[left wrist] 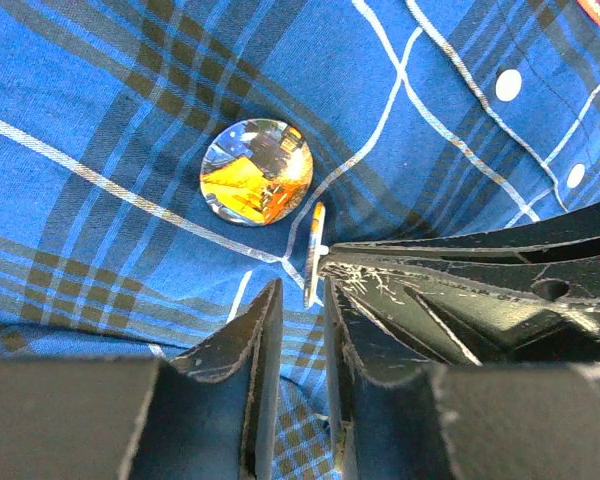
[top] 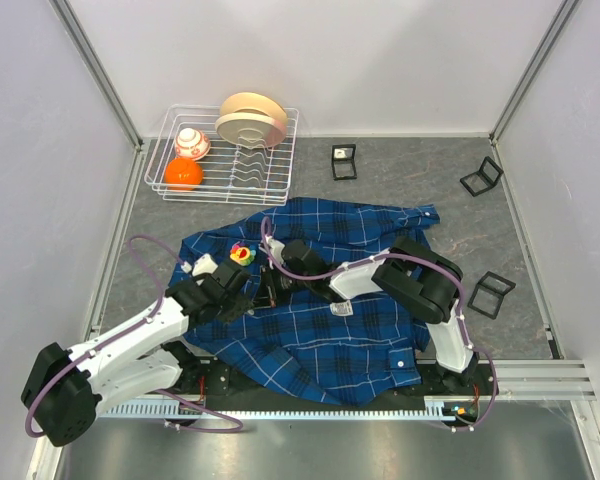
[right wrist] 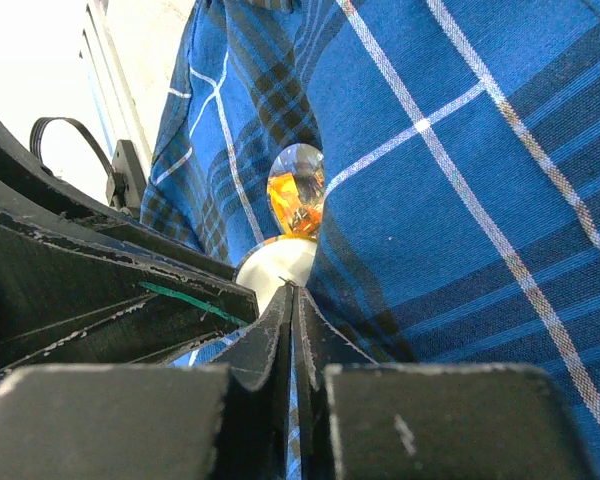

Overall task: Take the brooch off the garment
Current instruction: Open the brooch with the flattened clothing.

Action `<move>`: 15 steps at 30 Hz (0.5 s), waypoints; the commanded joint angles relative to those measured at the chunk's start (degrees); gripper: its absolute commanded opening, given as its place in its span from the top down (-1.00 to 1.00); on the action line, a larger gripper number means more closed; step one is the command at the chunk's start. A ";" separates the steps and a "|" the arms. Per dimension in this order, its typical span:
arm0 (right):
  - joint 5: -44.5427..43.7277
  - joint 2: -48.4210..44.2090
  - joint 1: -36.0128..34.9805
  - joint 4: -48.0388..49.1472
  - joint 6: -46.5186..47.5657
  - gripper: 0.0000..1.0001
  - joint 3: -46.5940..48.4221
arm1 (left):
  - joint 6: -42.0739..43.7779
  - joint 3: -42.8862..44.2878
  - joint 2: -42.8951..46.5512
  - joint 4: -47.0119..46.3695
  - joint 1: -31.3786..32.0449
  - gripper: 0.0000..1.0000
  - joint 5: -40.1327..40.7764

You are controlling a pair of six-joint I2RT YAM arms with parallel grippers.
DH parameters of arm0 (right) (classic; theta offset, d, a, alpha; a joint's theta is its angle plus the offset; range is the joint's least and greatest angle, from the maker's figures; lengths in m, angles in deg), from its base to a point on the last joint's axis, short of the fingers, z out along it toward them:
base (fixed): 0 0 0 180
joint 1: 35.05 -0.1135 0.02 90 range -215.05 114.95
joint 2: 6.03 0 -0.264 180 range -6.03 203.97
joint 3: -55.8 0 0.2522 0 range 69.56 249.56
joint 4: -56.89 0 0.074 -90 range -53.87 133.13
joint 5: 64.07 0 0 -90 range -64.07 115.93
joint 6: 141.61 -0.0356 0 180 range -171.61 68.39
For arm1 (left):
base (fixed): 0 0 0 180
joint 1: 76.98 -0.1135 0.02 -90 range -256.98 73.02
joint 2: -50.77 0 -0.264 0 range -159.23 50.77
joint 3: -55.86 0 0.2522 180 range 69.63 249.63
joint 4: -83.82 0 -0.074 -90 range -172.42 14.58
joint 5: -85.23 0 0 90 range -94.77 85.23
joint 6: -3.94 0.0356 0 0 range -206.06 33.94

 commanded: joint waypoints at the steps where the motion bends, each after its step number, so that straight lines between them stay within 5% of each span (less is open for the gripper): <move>1: -1.31 0.17 -0.18 0.54 1.56 0.86 2.03 | -0.85 -0.18 0.32 -2.78 -0.28 0.40 2.29; 15: -2.63 -2.03 0.08 -0.43 2.18 0.86 0.98 | 0.81 -0.27 -2.41 -4.45 -0.28 0.63 2.29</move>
